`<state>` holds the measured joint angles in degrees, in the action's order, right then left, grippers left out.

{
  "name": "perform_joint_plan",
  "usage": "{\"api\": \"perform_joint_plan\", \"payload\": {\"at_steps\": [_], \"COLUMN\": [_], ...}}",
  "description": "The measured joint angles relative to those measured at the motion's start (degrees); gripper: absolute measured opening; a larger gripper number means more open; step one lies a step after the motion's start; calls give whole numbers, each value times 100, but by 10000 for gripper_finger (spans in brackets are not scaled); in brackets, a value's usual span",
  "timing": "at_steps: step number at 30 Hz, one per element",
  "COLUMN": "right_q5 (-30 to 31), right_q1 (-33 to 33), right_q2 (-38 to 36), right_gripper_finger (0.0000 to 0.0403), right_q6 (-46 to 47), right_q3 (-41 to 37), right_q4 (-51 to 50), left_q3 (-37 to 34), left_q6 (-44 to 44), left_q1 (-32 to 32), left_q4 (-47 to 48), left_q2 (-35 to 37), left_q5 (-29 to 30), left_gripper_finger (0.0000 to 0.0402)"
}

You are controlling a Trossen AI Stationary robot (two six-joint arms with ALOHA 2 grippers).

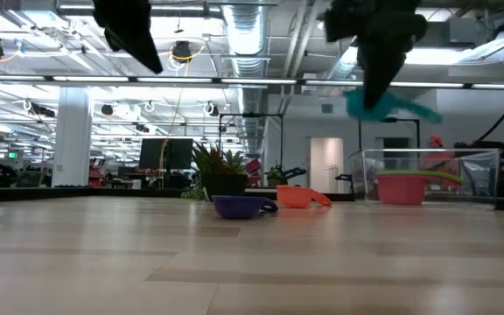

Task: Nest measuring cups in basket
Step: Stack the light blue measuring cup on top of the green measuring cup in the transparent bin

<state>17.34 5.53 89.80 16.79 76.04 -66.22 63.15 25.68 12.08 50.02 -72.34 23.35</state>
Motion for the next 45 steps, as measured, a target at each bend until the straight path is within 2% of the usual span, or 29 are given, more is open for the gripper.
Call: {"api": "perform_joint_plan", "payload": {"at_steps": [3,7,11,17,21,27,35,41,45], "right_q5": [701,1112,1033,550,310,-258,-439,-465,-473], "right_q1": [-97,-500,-1229,-2444,-3001,-3465,-3509,-3531,-3531], "right_q2": [-316,-837,-1332,-1755,-1710,-1368,-672,-346,-317], "right_gripper_finger": [24,24,24,24,24,24,24,25,52], "right_q6": [495,801,240,-1114,-1816,-2628,-3328,-3311,-3289], "right_q3": [85,-4,-394,-1268,-1589,-1732,-1767,-1767,-1767], "right_q4": [-1061,-1784,-1494,-362,195,777,774,766,709], "left_q3": [-189,-336,-341,-342,-341,-341,-341,-341,-341], "left_q6": [168,250,255,179,144,205,499,661,665], "left_q1": [0,0,0,0,0,0,0,0,2], "left_q4": [-27,-69,-232,-741,-1018,-1119,-1118,-1117,-1117], "left_q2": [0,-2,-2,-2,-2,-1,-2,0,0], "left_q5": [-43,-64,-100,-150,-177,-185,-185,-227,-235], "left_gripper_finger": [0,0,0,0,0,0,0,0,0]}}
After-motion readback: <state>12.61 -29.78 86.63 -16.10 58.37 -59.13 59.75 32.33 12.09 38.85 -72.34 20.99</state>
